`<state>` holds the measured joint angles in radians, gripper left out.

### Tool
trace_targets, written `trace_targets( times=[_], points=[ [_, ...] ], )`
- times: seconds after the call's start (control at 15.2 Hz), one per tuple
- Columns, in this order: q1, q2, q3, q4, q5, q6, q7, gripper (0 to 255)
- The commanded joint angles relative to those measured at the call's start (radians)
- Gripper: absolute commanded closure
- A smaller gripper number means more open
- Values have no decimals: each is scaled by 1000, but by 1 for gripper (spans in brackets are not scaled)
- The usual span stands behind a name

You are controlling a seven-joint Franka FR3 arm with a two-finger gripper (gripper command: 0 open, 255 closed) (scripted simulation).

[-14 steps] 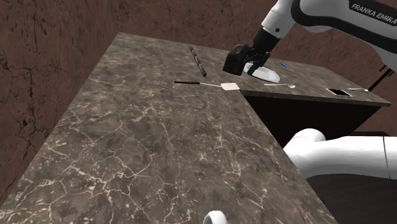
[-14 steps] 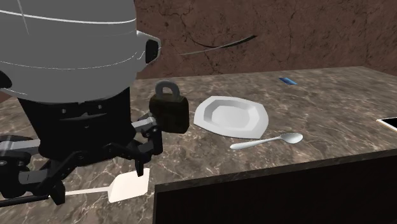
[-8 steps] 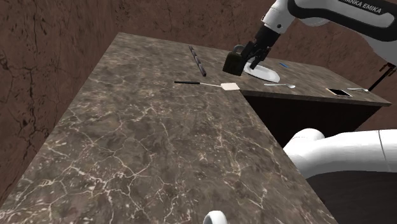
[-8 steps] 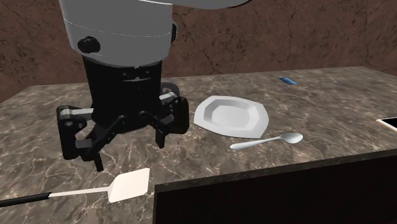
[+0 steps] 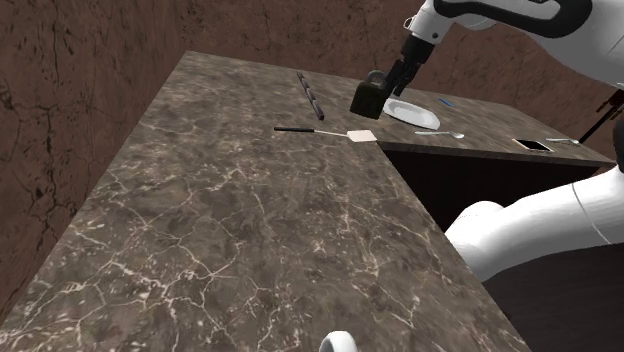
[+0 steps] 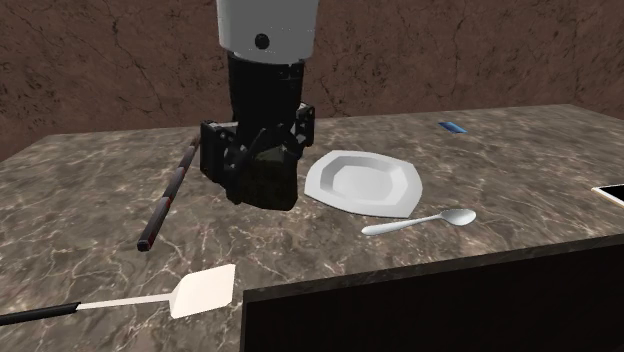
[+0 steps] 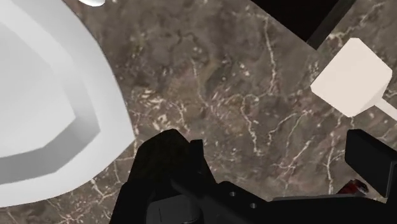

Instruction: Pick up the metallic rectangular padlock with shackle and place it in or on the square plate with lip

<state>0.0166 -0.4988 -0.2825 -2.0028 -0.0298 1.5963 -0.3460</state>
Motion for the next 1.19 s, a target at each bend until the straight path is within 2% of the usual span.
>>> trace_targets(
  times=[0.0, 0.4, 0.86, 1.12],
  points=[
    [11, 72, -39, 82, -10, -23, -88, 0],
    [25, 312, -147, 339, 6, -76, -342, 0],
    [23, 285, -141, 216, -4, 22, -333, 0],
    [22, 283, -141, 206, -4, 30, -333, 0]
  ],
)
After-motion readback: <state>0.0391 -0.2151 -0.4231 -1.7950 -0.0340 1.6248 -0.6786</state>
